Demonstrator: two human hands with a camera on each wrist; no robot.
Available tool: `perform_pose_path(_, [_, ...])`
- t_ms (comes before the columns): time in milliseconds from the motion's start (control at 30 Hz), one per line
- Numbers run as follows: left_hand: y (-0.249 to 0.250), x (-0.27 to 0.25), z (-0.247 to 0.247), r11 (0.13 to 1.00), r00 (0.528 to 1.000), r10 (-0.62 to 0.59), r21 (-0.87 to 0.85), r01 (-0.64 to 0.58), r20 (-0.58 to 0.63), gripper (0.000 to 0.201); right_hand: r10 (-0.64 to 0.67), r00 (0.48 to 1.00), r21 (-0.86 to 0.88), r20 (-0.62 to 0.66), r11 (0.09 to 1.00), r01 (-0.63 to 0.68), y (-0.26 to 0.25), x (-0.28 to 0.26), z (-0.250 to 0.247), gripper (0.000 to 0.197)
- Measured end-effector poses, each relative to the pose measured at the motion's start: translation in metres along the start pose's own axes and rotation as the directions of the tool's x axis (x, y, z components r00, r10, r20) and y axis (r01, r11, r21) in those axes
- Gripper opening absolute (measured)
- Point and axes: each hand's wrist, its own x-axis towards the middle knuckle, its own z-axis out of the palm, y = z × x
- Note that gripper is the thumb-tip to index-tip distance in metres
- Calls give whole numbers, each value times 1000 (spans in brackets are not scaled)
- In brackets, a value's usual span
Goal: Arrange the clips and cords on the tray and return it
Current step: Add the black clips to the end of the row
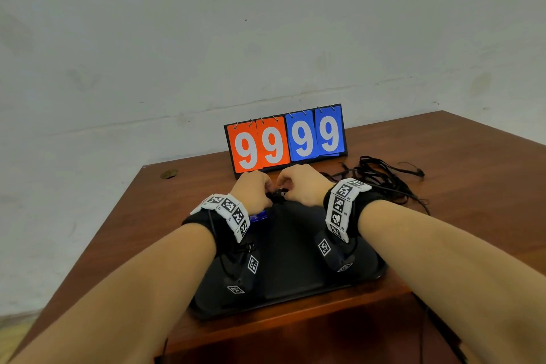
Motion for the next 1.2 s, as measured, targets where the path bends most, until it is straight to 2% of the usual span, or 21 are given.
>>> perform_pose_path(833, [8, -1, 8, 992, 991, 0, 123, -16, 131, 37, 2, 995, -92, 99, 996, 8, -8, -6, 5, 45])
perform_pose_path(1200, [-2, -6, 7, 999, 988, -25, 47, 18, 152, 43, 6, 991, -76, 132, 997, 4, -10, -5, 7, 47])
